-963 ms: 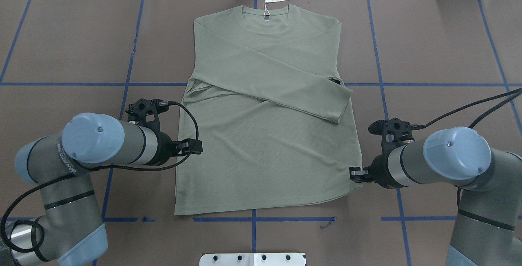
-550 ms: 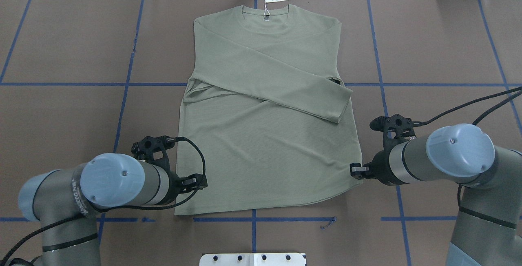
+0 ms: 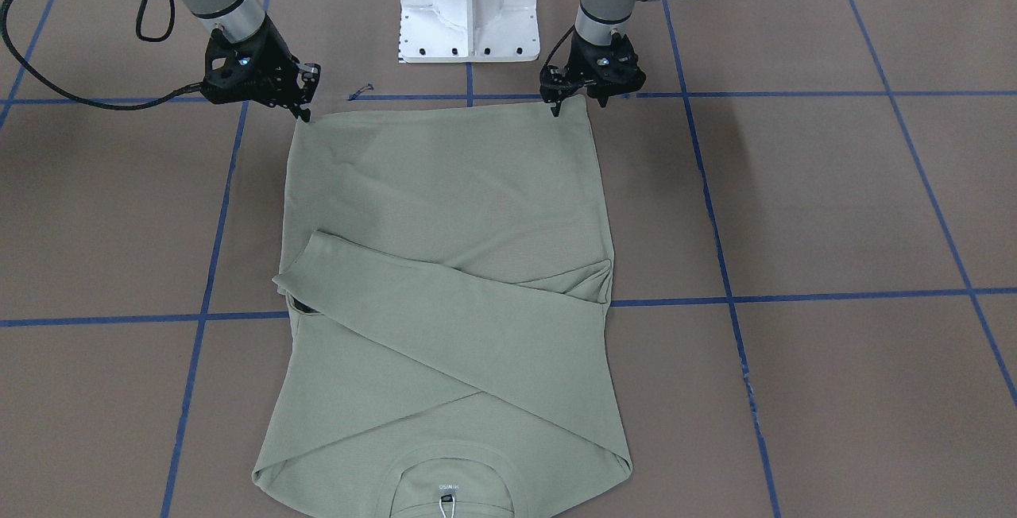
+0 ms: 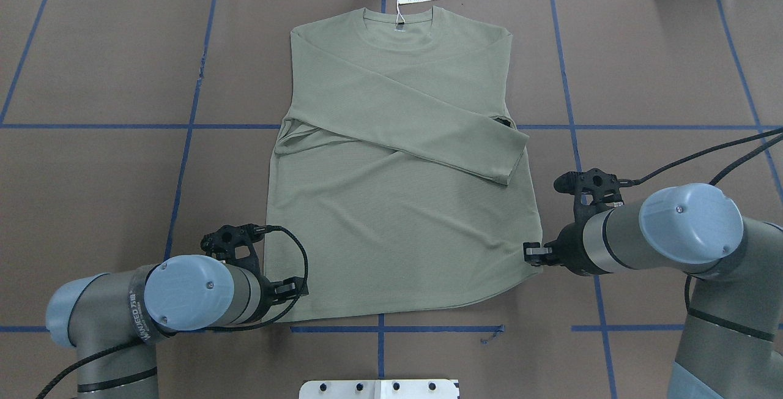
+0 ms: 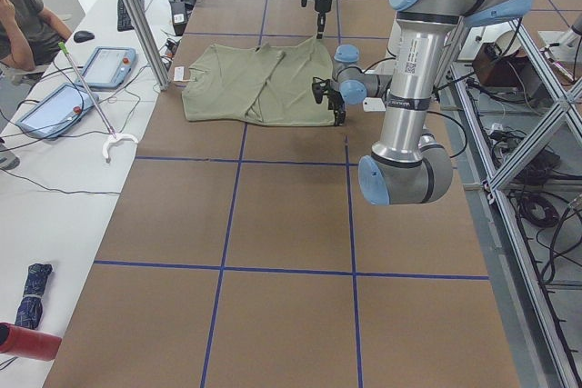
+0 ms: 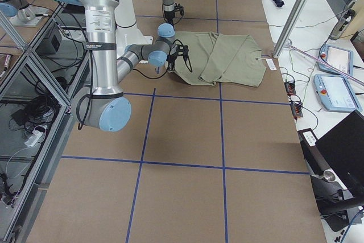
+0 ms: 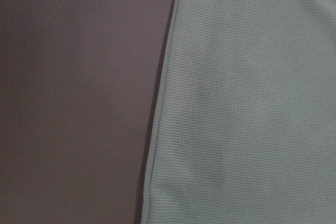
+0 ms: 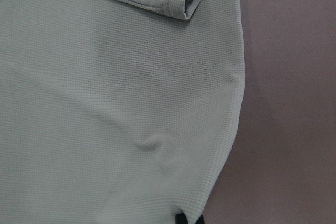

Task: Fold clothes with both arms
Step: 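Position both grippers at the hem corners nearest the robot and grasp them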

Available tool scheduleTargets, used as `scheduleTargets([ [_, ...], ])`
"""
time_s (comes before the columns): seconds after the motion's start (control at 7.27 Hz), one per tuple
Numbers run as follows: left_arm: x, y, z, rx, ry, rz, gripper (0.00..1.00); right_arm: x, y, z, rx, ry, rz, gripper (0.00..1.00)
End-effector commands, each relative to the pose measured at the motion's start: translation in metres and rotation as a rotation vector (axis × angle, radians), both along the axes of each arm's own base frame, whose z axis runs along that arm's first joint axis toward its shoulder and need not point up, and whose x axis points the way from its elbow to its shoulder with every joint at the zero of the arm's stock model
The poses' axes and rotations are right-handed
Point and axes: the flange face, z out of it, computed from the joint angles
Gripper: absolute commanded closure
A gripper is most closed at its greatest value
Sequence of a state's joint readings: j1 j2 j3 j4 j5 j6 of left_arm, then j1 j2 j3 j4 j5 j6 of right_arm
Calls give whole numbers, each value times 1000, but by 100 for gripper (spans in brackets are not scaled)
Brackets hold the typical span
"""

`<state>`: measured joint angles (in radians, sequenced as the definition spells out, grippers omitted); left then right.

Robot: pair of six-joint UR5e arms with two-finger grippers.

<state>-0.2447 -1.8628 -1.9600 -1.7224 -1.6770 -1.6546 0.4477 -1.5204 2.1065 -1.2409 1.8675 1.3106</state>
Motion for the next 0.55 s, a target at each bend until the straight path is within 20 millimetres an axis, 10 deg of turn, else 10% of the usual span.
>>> scheduleTargets([
  [0.0, 0, 0, -1, -14, 3, -13, 12, 2, -2, 0, -3, -1, 2, 100],
  [0.41, 5, 9, 2, -17, -5, 0, 21, 4, -5, 0, -5, -3, 6, 100],
])
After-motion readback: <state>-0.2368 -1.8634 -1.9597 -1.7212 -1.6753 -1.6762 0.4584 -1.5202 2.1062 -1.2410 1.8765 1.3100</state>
